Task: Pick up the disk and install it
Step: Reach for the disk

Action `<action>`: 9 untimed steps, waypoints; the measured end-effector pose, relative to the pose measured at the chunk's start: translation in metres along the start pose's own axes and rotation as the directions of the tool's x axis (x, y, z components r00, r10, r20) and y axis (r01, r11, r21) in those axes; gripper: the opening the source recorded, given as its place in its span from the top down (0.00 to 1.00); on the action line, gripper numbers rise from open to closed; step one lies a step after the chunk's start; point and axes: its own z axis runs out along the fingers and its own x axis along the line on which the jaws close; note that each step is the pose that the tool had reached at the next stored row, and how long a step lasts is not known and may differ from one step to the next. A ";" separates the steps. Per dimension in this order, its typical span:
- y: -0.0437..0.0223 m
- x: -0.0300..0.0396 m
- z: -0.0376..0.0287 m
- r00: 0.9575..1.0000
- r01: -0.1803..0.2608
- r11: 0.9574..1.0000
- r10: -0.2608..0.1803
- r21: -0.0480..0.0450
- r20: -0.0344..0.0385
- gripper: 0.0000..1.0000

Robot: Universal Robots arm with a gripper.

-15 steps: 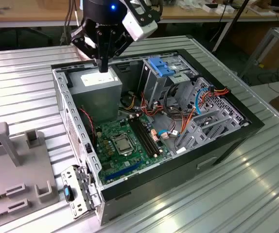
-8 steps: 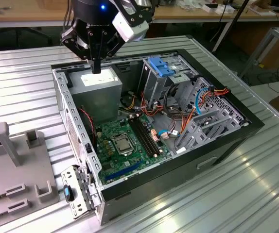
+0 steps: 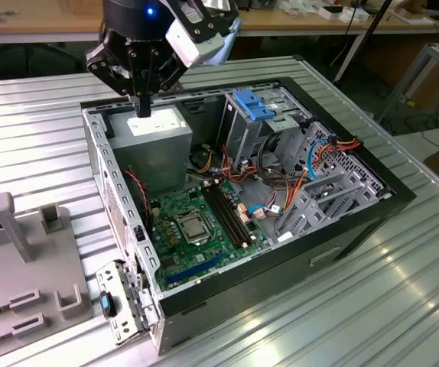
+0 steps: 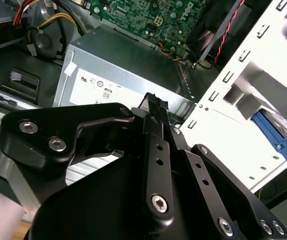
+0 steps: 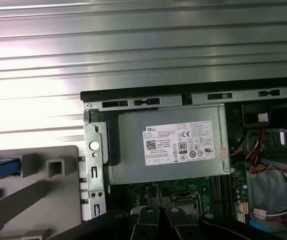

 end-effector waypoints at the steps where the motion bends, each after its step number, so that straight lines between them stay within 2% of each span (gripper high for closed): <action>1: -0.0001 0.0014 0.0000 1.000 0.000 1.000 0.000 0.000 0.000 0.89; 9: -0.0010 0.0128 -0.0002 1.000 0.000 1.000 0.000 0.000 0.000 0.89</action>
